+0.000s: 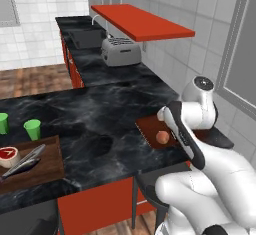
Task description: Gather the onion and potato from the fridge and place them on a tray on the dining counter. Then gather the steak and fish from the fridge and place them on the other tray.
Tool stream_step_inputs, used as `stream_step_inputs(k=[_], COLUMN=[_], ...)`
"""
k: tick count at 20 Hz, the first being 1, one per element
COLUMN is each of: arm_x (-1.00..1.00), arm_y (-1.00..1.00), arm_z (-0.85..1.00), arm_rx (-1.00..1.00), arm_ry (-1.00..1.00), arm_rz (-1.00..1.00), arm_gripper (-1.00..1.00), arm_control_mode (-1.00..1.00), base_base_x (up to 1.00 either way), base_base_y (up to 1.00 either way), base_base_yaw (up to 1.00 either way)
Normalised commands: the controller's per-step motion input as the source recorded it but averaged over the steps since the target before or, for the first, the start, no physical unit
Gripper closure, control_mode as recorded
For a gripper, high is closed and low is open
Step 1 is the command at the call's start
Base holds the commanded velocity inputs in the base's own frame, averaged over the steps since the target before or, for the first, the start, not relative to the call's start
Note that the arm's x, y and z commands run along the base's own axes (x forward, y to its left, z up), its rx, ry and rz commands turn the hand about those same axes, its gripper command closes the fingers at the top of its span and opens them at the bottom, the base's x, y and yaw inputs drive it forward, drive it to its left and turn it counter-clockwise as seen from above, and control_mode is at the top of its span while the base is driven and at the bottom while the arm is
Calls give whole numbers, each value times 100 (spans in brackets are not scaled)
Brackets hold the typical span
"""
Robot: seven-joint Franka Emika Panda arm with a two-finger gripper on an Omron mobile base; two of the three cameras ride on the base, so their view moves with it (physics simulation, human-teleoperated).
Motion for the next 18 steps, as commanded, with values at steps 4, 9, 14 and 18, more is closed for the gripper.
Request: stream_step_inputs(k=[4,9,14,18], arm_x=[-76,-76,-78,-81], arm_y=[0,4,14,19], arm_z=[100,100,100,91], arm_rx=[3,0,0,0], arm_ry=[0,-2,-11,-14], arm_rz=[3,1,0,0], arm_gripper=[-100,-100,-100,-100], arm_control_mode=[-100,-100,-100,-100], base_base_x=[0,0,0,0], base_base_y=[0,0,0,0], base_base_yaw=[0,0,0,0])
